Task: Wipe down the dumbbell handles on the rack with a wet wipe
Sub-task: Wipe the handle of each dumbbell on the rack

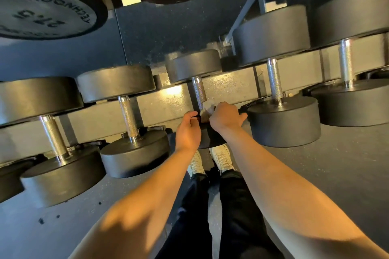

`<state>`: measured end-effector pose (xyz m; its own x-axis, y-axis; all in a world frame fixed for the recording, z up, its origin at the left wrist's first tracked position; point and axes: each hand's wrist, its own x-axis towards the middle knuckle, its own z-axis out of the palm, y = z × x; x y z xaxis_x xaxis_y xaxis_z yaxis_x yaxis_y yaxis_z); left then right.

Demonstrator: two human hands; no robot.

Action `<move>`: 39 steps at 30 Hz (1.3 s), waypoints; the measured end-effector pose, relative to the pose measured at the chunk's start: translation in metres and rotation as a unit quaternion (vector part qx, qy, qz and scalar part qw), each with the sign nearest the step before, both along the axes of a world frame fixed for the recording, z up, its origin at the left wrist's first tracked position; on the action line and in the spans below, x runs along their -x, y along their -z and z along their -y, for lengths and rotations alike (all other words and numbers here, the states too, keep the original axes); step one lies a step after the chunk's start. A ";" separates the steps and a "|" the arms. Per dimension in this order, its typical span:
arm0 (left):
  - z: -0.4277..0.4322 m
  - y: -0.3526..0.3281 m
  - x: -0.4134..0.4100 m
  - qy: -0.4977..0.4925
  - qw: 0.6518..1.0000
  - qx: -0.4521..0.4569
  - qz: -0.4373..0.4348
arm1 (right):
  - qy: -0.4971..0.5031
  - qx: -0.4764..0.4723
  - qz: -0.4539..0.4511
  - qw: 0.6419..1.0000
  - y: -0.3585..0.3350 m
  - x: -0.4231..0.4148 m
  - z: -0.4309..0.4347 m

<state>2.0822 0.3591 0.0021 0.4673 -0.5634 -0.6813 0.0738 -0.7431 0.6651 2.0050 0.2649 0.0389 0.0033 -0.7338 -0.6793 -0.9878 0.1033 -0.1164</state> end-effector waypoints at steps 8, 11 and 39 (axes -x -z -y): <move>-0.001 -0.014 -0.008 0.049 0.998 0.031 0.028 | 0.061 0.123 0.103 0.985 0.007 -0.011 0.000; 0.008 -0.013 -0.013 0.042 0.997 0.064 0.023 | 0.024 0.145 0.095 0.985 0.008 -0.031 0.011; 0.100 -0.001 -0.009 -0.147 0.983 0.112 0.014 | 0.120 0.167 0.360 0.910 0.016 -0.009 0.015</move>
